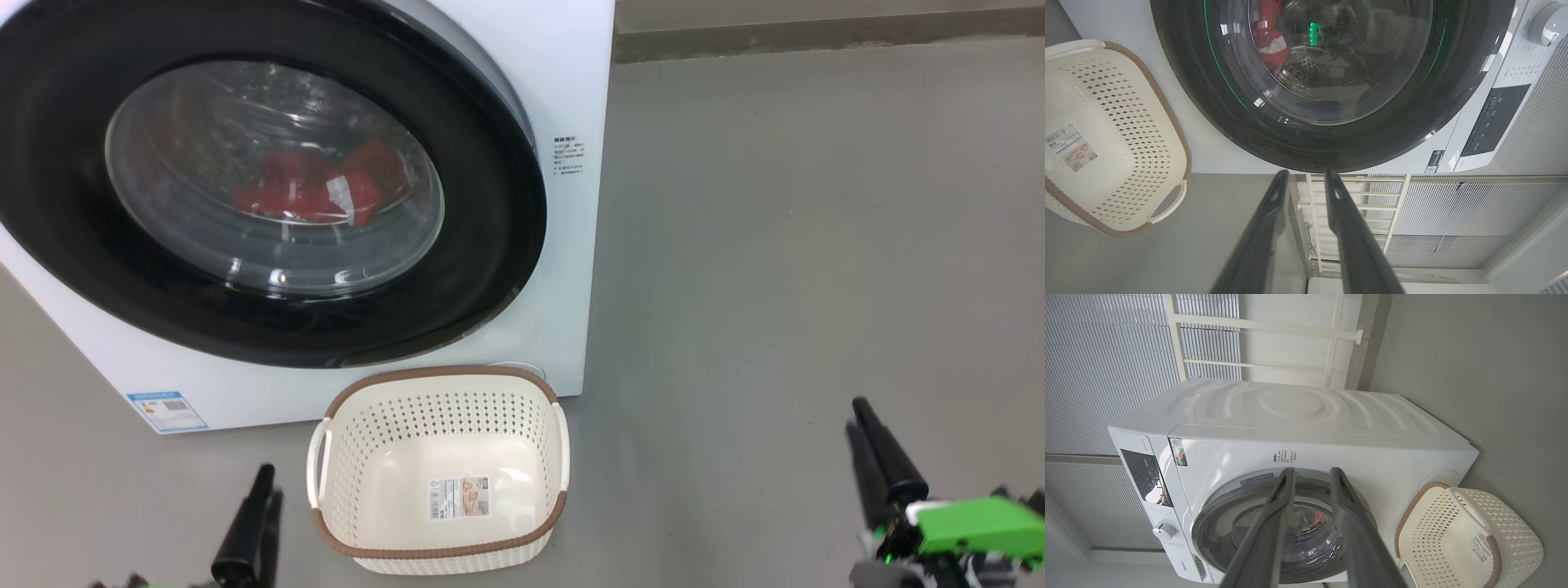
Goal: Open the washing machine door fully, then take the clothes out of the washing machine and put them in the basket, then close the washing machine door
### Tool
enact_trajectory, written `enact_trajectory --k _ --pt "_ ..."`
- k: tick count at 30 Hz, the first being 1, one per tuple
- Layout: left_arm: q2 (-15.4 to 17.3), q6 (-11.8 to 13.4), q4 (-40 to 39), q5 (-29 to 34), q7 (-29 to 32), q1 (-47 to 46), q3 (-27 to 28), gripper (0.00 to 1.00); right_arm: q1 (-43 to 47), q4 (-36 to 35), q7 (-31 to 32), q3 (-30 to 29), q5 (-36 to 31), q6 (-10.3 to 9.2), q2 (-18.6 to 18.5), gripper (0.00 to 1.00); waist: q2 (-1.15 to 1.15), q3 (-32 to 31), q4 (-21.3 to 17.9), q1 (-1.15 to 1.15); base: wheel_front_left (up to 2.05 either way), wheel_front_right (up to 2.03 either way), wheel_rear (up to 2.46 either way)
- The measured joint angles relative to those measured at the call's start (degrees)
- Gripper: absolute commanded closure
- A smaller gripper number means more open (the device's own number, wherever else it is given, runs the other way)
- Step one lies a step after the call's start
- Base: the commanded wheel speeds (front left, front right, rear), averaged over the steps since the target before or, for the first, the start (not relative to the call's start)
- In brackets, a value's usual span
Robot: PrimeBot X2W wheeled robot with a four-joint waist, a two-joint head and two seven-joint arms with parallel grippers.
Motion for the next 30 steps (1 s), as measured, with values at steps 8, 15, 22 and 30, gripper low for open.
enact_trajectory --k 8,15,22,30 --pt "-0.8 0.0 1.5 0.6 -0.8 1.9 -0.5 0.0 2.1 1.7 -0.7 0.9 -0.4 0.0 0.7 0.0 0.0 0.0 0.1 0.04 0.0 0.0 0.0" --pt "-0.7 0.0 0.9 4.8 -1.9 2.1 -0.6 0.0 2.1 1.5 -1.9 1.2 -4.8 0.0 0.5 0.0 0.0 0.1 0.2 0.02 0.0 0.0 0.0" --pt "-0.7 0.0 0.3 10.8 -3.0 2.2 -0.6 0.0 2.2 1.2 -3.1 1.7 -10.3 0.0 0.5 0.0 0.0 0.1 0.4 0.02 0.0 0.0 0.0" --pt "-0.7 0.0 -1.1 17.9 -4.4 2.7 -0.6 0.0 3.3 0.8 -4.3 2.9 -16.4 0.0 0.2 0.0 0.0 0.0 0.5 0.01 0.0 0.0 0.0"
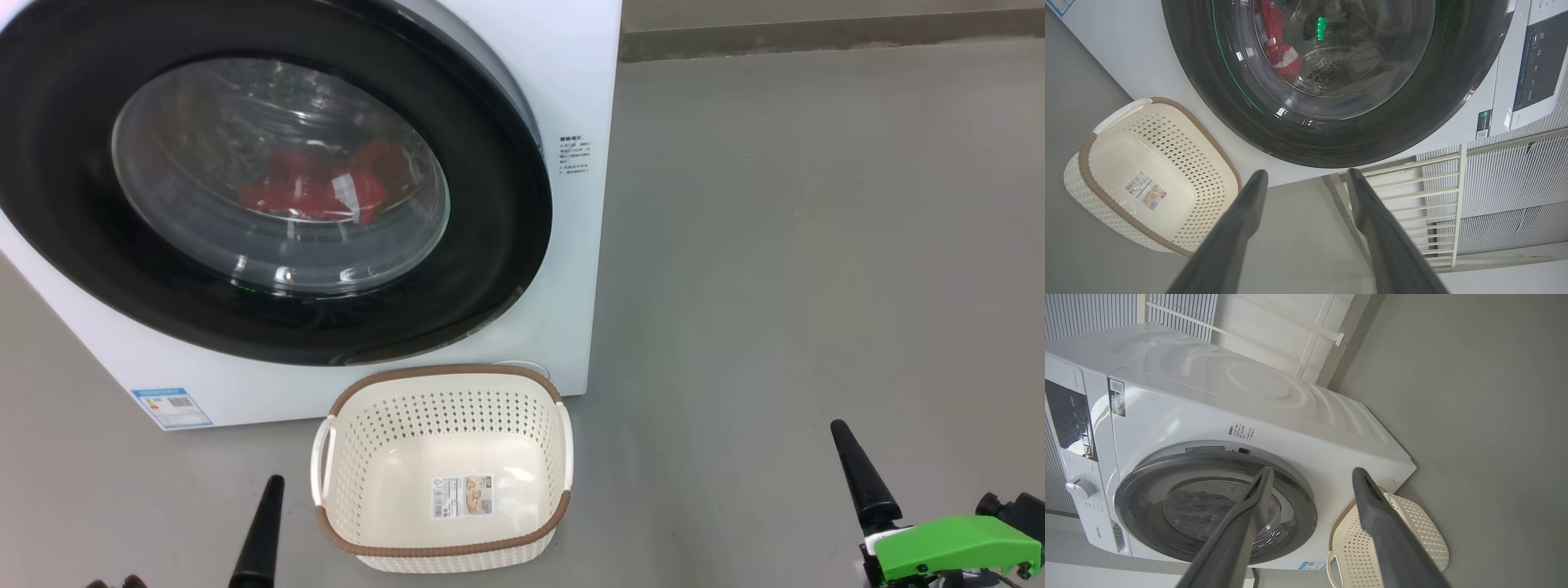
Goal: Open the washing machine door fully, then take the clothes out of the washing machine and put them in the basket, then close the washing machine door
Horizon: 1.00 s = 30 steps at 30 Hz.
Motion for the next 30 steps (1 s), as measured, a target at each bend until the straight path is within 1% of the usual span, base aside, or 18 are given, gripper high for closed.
enact_trajectory --k 4,21,30 --pt "0.0 0.0 -0.2 3.5 -0.5 0.9 -0.3 0.0 0.0 0.0 -0.7 0.4 -2.8 0.0 -0.1 0.0 0.0 0.0 0.1 0.0 0.0 0.0 0.0" --pt "0.0 1.5 -2.3 17.2 -3.5 1.9 -1.9 0.0 1.0 -0.4 -3.6 1.9 -15.8 0.0 -0.5 0.0 0.0 0.0 0.2 0.0 0.0 0.0 0.0" --pt "0.1 2.0 -3.2 23.4 -5.0 3.0 -2.3 0.0 1.0 -0.4 -4.9 2.7 -21.4 0.0 -0.8 0.0 0.0 0.0 0.3 0.0 0.0 0.0 0.0"
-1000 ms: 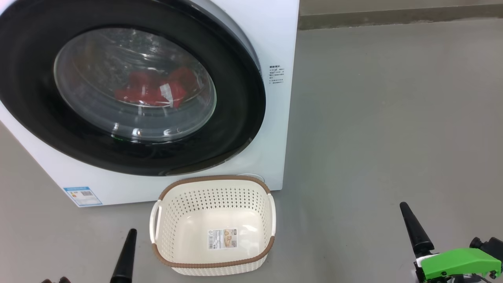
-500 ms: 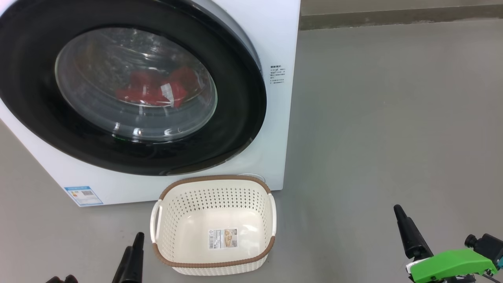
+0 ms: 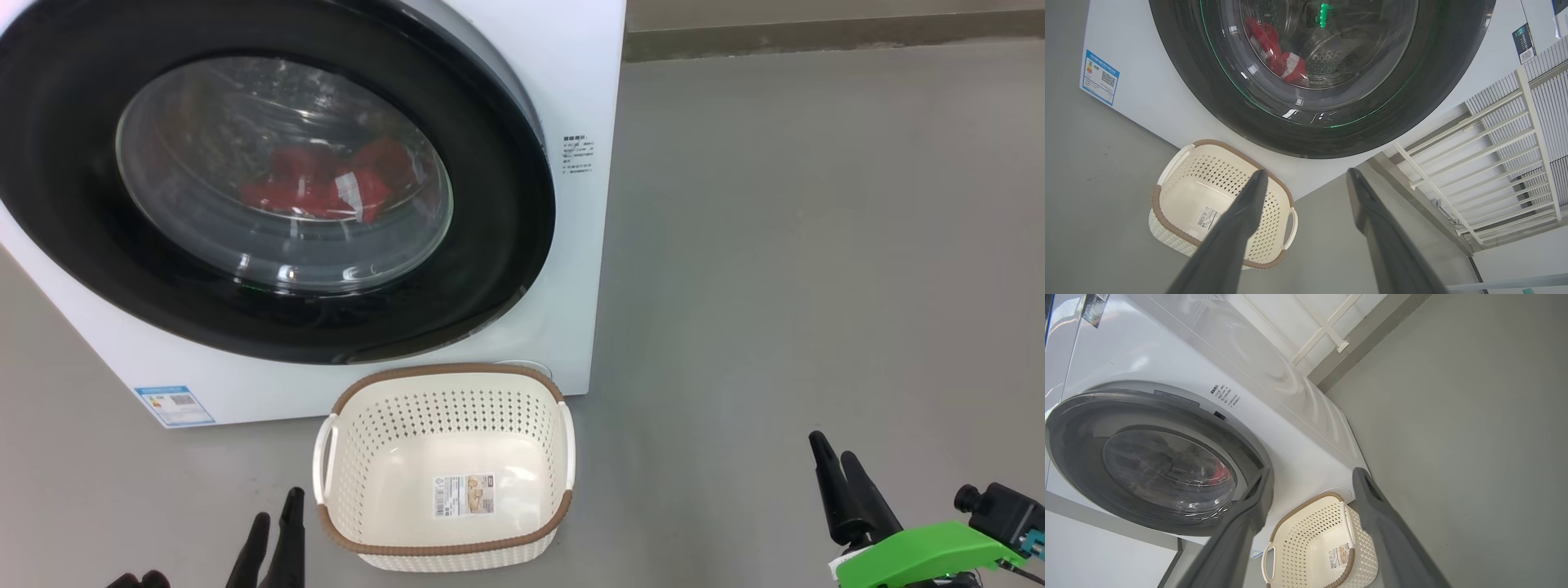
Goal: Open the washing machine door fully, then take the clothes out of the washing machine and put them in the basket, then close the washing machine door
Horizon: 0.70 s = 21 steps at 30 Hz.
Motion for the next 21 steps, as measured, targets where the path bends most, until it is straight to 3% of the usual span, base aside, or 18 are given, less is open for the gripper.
enact_trajectory --k 21 --pt "0.2 0.2 -2.2 13.8 -3.5 1.2 -1.2 0.0 1.2 0.2 -3.5 2.7 -12.9 0.0 -1.0 0.0 0.0 0.4 0.1 0.0 0.0 0.0 0.0"
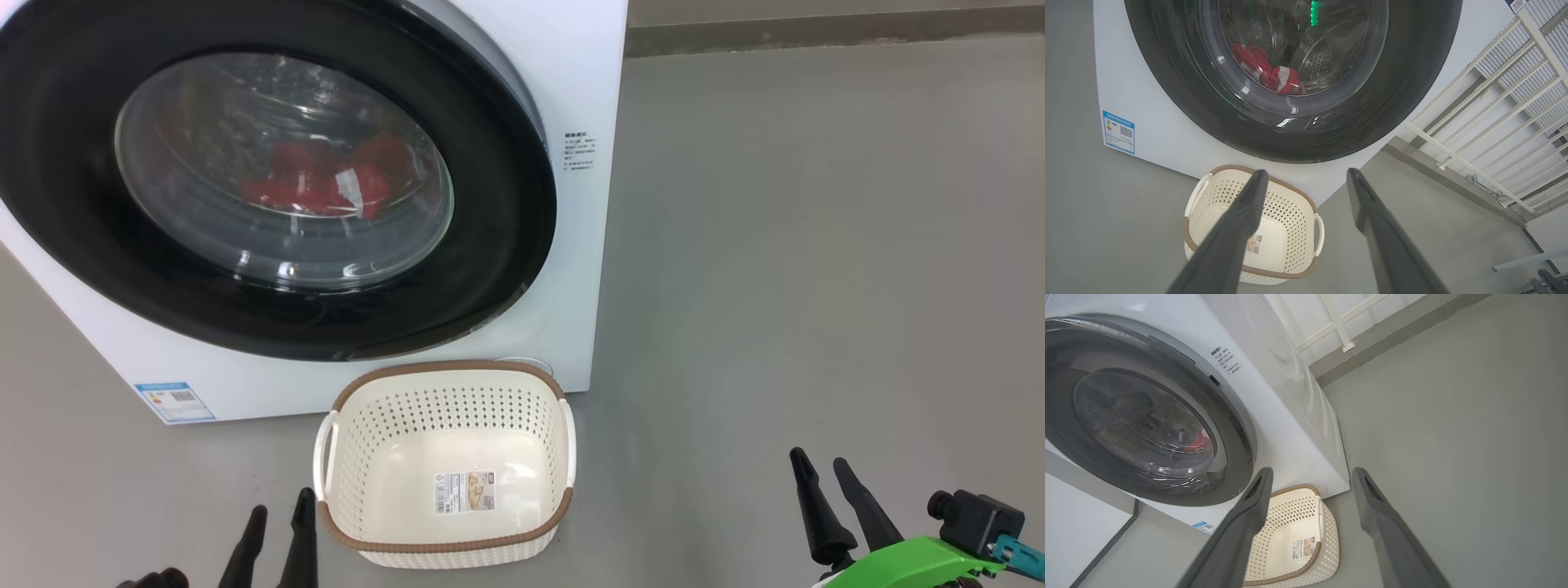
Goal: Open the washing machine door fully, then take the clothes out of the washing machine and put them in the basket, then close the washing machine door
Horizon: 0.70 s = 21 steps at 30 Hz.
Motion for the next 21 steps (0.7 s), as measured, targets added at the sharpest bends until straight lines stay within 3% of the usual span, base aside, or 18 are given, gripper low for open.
enact_trajectory --k 21 --pt "0.3 0.3 -1.6 12.3 -3.1 1.3 -0.3 0.0 0.0 0.7 -3.3 0.6 -10.5 0.0 -0.4 0.0 0.0 0.2 0.0 0.0 0.0 0.0 0.0"
